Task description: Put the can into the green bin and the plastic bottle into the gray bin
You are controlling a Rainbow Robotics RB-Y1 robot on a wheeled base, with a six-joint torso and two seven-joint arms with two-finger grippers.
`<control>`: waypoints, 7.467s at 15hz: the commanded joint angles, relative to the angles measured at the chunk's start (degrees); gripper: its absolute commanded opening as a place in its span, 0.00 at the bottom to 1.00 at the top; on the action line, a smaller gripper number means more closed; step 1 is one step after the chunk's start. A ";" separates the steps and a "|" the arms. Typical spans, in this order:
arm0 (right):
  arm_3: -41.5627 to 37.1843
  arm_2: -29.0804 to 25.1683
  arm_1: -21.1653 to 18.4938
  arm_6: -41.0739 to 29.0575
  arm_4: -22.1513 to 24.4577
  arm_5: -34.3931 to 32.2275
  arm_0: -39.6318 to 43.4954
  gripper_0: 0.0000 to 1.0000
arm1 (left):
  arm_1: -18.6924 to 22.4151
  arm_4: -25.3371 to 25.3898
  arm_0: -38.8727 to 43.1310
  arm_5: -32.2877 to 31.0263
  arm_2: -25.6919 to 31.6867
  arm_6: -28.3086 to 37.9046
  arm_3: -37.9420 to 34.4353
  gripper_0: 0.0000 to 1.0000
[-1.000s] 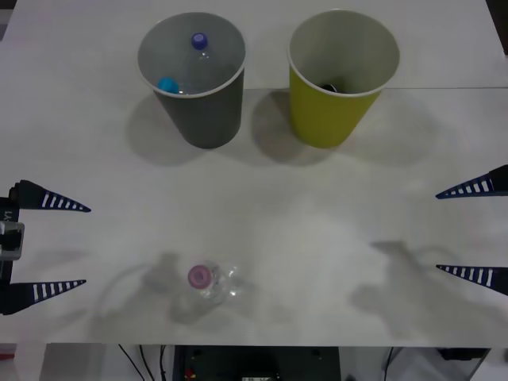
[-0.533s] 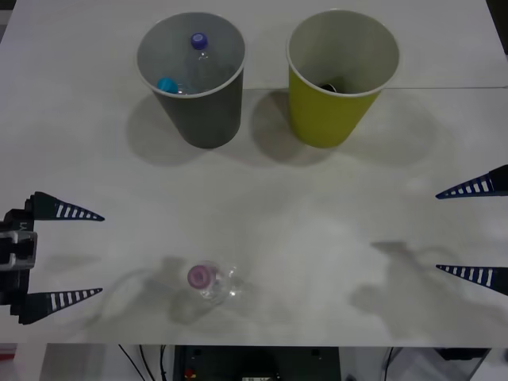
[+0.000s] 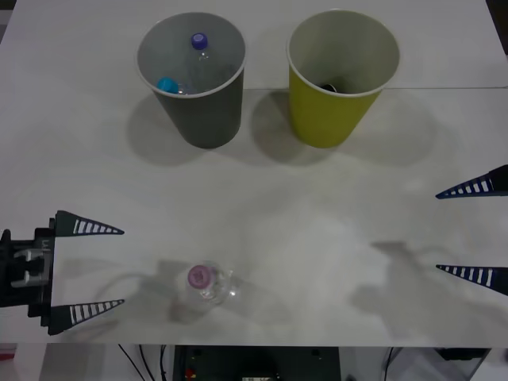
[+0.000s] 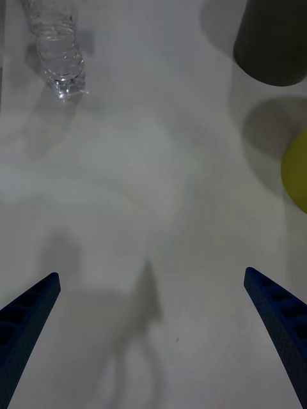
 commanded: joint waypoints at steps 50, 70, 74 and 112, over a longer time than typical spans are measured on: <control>0.00 0.00 0.00 0.00 0.00 0.00 0.00 1.00 | -20.82 -17.95 -6.57 -1.06 0.14 37.28 -10.28 0.00; 0.00 0.00 0.00 0.00 0.00 0.00 0.00 1.00 | 7.04 -30.26 -21.86 -1.23 4.36 92.65 -29.70 0.00; 0.00 0.00 0.00 0.00 0.00 0.00 0.00 1.00 | 11.88 -23.40 -31.26 -1.23 2.78 93.97 -21.79 0.00; 0.00 0.00 0.00 0.00 0.00 0.00 0.00 1.00 | 18.64 -2.57 -81.80 -9.49 -34.48 76.13 39.03 1.00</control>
